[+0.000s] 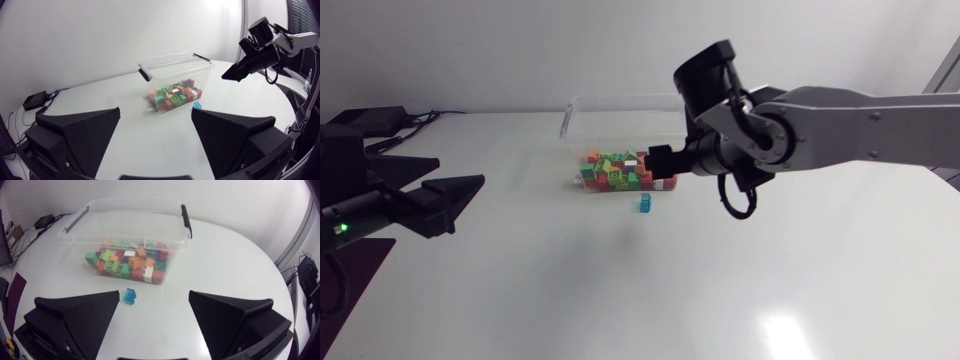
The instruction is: Place the duplo bricks in the container
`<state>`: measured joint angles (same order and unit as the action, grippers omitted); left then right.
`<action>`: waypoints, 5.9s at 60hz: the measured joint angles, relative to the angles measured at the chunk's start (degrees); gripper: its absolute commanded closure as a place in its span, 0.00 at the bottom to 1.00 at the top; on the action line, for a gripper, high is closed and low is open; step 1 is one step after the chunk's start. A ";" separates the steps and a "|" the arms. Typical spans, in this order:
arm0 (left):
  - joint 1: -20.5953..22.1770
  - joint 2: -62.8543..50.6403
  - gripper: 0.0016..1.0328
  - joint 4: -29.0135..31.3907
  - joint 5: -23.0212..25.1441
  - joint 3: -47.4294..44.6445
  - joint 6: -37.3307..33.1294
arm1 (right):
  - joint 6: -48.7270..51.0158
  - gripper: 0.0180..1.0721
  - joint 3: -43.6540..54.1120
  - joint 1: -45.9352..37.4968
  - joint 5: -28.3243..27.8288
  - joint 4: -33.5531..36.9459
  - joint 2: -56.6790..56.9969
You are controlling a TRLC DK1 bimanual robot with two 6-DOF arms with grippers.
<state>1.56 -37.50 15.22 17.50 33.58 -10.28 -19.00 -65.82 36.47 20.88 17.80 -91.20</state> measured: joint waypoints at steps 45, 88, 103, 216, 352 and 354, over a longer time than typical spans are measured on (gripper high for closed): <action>0.00 16.61 0.05 -0.15 -2.82 -10.64 4.28 | -9.18 0.14 -11.69 3.17 -1.57 -1.79 -26.38; -1.46 33.75 0.07 3.08 -4.52 -15.85 7.32 | -15.52 0.60 -22.27 1.07 -0.57 2.56 -36.46; -1.51 37.20 0.07 5.38 -4.55 -17.05 7.76 | -15.50 0.68 -22.25 1.55 0.39 1.60 -36.46; -4.09 37.79 0.08 -16.68 -9.46 -32.28 3.04 | 8.13 0.70 -19.12 -0.33 2.95 -16.09 -10.99; -3.65 37.79 0.05 -16.65 -9.46 -32.48 0.76 | 26.38 0.10 33.42 -32.09 0.52 -34.95 42.07; -3.65 37.79 0.05 -16.65 -9.49 -32.48 0.76 | 26.43 0.10 34.88 -32.09 0.57 -34.97 43.91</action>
<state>-2.09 0.30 -1.43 8.01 1.10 -9.52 7.42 -30.94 4.38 21.45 -17.17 -47.29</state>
